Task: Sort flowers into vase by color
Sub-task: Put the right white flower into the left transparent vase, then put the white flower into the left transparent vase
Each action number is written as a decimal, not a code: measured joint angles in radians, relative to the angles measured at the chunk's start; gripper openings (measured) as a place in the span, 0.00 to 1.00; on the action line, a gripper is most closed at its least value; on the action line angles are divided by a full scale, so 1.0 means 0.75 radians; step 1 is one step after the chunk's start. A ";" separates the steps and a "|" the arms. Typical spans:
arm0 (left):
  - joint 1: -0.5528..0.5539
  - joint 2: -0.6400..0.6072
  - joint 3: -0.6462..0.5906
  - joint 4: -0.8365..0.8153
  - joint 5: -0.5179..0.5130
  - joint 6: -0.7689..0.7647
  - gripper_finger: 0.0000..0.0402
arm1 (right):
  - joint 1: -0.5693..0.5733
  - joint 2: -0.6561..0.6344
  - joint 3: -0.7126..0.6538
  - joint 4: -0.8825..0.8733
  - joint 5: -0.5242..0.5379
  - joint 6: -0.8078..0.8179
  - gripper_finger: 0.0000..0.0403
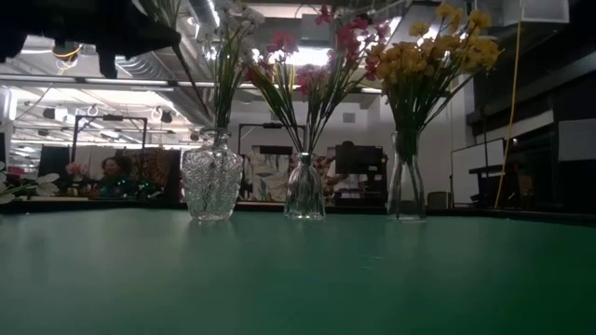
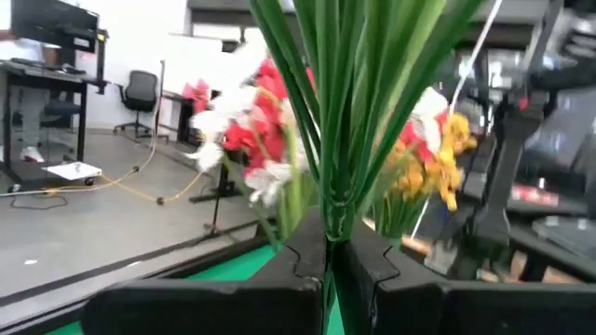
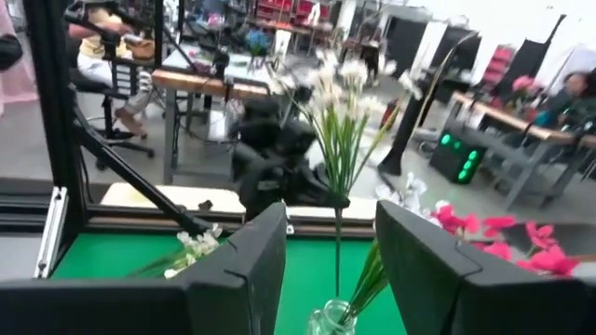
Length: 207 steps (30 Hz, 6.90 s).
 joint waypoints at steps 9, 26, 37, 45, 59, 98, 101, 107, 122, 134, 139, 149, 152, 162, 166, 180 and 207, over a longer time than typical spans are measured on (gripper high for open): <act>0.042 0.016 -0.117 0.212 0.135 0.005 0.01 | 0.194 -0.013 0.001 -0.017 0.248 -0.045 0.41; 0.094 0.213 -0.106 0.207 0.136 0.065 0.01 | 0.213 -0.012 0.000 -0.074 0.292 -0.001 0.41; 0.154 0.219 -0.105 0.204 0.231 -0.033 0.01 | 0.212 -0.012 0.000 -0.173 0.290 0.102 0.41; 0.200 0.220 -0.104 0.151 0.258 -0.046 0.01 | 0.212 -0.012 0.000 -0.172 0.280 0.103 0.41; 0.240 0.316 0.020 -0.021 0.292 -0.042 0.01 | 0.212 -0.012 0.000 -0.171 0.279 0.103 0.41; 0.232 0.311 0.178 -0.691 0.046 -0.289 0.37 | 0.213 -0.011 0.000 -0.241 0.138 0.229 0.41; 0.232 0.312 0.210 -0.824 0.046 -0.337 0.37 | 0.212 -0.011 0.000 -0.241 0.138 0.229 0.41; 0.209 0.312 0.269 -0.962 0.085 -0.382 0.37 | 0.213 -0.011 0.000 -0.241 0.138 0.235 0.41; 0.081 0.312 0.412 -1.469 0.135 -0.659 0.37 | 0.213 -0.011 0.000 -0.284 0.092 0.279 0.41; -0.156 0.313 0.572 -1.571 0.943 -0.881 0.37 | 0.213 -0.011 0.000 -0.342 0.067 0.311 0.41; -0.401 0.315 0.576 -1.427 1.020 -0.861 0.37 | 0.213 -0.011 0.000 -0.342 0.059 0.310 0.41; -0.750 0.559 0.577 -1.249 0.903 -0.799 0.37 | 0.212 0.007 -0.001 -0.337 -0.006 0.317 0.41; -0.793 0.690 0.577 -1.233 0.945 -0.737 0.37 | 0.212 0.012 -0.001 -0.340 -0.007 0.322 0.41; -0.856 1.012 0.769 -1.232 1.150 -0.450 0.37 | 0.212 0.039 -0.001 -0.341 -0.026 0.358 0.41; -0.873 1.112 0.869 -1.240 1.164 -0.324 0.37 | 0.212 0.043 -0.001 -0.340 -0.016 0.353 0.41; -0.805 1.197 0.904 -1.384 1.293 -0.432 0.37 | 0.212 0.044 -0.001 -0.340 -0.025 0.353 0.41; -0.837 1.269 0.868 -1.332 1.201 -0.180 0.37 | 0.212 0.044 0.000 -0.341 -0.026 0.353 0.41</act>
